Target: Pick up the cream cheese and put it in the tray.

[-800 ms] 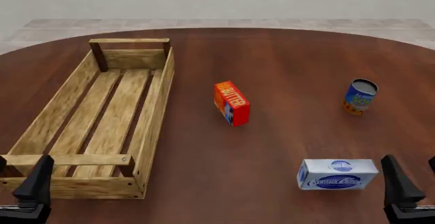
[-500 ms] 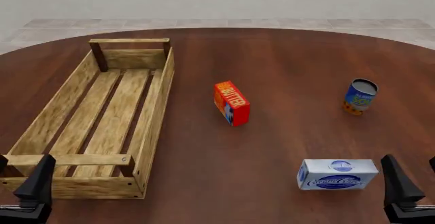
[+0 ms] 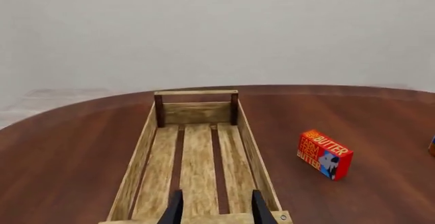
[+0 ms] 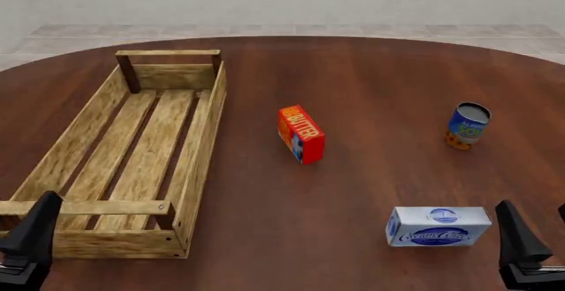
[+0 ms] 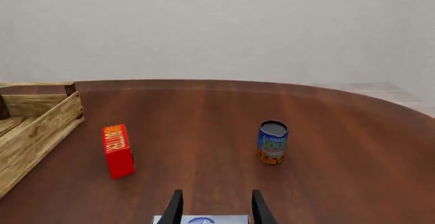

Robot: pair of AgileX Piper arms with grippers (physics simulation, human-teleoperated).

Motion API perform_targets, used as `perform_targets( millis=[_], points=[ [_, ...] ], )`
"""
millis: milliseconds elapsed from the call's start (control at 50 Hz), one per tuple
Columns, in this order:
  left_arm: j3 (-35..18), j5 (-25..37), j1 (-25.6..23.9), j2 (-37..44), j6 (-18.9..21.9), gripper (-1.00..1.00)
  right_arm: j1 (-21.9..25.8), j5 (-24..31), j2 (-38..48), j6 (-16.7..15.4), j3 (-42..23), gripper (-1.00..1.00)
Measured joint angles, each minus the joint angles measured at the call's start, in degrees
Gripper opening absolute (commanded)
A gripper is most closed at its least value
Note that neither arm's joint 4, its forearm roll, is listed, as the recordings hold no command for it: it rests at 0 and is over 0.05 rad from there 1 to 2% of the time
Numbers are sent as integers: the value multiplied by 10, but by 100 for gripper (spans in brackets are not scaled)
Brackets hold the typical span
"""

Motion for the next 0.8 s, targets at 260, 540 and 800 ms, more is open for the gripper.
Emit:
perform_targets(
  millis=[260, 540, 800],
  points=[
    [-79, 81, -35, 8, -34, 100, 0, -1, -1, -4, 0, 100],
    [-155, 116, -121, 58, -41, 100, 0, -1, -2, -4, 0, 100],
    [-200, 114, -190, 119, -34, 100, -1, -1, -2, -3, 0, 100]
  ],
)
